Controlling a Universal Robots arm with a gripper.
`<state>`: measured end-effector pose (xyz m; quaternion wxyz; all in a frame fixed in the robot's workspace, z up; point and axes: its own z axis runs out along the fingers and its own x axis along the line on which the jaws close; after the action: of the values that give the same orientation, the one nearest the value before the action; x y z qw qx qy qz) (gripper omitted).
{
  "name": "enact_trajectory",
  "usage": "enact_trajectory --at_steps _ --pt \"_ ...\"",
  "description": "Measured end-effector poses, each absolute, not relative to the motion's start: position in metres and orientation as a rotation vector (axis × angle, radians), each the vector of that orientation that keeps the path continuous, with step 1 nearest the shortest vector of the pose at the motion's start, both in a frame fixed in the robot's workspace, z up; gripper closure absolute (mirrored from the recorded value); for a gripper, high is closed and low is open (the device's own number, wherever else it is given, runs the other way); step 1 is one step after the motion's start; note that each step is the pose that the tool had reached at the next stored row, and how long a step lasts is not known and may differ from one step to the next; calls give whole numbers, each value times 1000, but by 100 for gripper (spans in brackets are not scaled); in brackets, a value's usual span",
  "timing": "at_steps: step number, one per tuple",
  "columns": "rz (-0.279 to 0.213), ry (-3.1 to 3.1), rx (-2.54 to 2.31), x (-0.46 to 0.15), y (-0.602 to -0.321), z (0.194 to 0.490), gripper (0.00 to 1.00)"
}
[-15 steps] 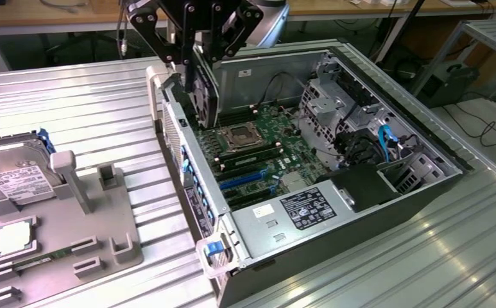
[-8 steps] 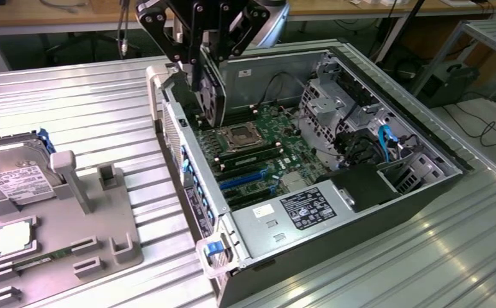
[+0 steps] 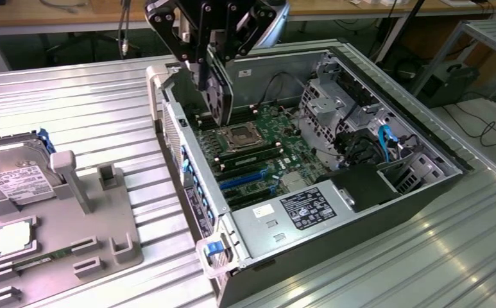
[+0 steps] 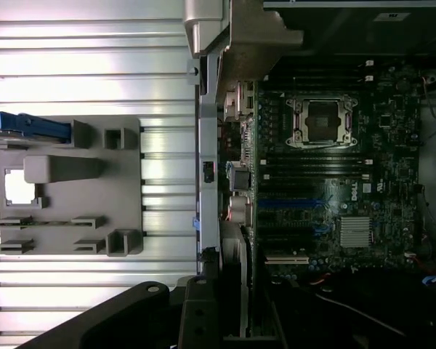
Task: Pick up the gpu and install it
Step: 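Pick up the gpu and move the gpu toward the slot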
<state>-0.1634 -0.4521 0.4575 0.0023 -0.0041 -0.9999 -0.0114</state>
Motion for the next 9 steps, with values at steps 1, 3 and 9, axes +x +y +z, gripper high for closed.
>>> enact_trajectory --at_steps 1,3,9 --pt "-36 -3137 -13 -162 -452 457 72" --pt "-36 -3137 -13 -161 -452 457 72" --pt "-36 -3137 -10 -156 -452 457 72"
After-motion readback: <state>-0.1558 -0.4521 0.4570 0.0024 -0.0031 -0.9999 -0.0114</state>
